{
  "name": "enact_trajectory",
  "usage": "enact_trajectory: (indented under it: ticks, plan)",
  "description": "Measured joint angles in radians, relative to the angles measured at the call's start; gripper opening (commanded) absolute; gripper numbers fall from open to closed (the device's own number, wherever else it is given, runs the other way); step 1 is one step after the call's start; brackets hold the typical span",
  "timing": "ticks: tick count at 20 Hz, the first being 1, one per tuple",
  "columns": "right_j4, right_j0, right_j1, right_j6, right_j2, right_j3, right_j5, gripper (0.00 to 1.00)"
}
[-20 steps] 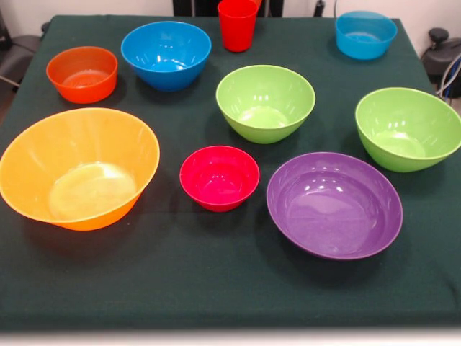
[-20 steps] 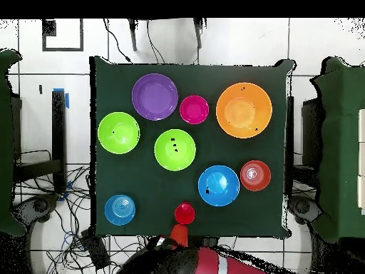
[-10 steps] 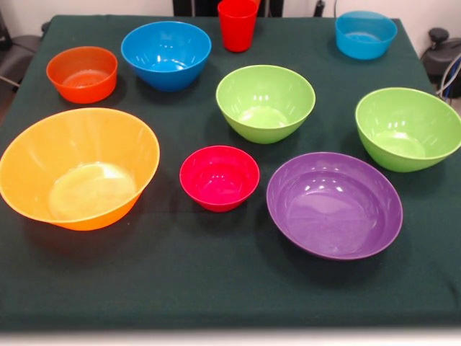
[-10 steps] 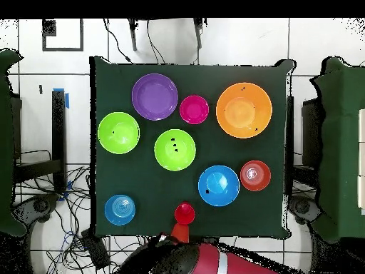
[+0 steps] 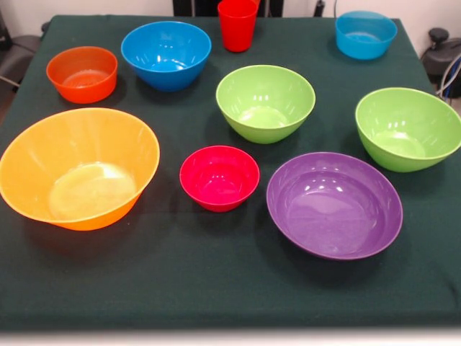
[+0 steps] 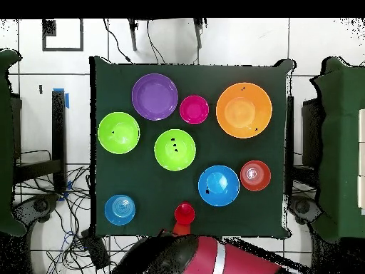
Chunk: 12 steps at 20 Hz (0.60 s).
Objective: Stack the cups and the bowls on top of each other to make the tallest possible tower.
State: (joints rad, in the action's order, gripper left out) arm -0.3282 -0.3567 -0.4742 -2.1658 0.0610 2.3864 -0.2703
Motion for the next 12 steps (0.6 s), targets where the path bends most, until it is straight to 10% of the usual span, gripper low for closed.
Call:
enact_trajectory:
  ticks: [12]
  plan:
    - [0.0,0.026,0.037,0.0,0.009,-0.027,-0.032,0.0]
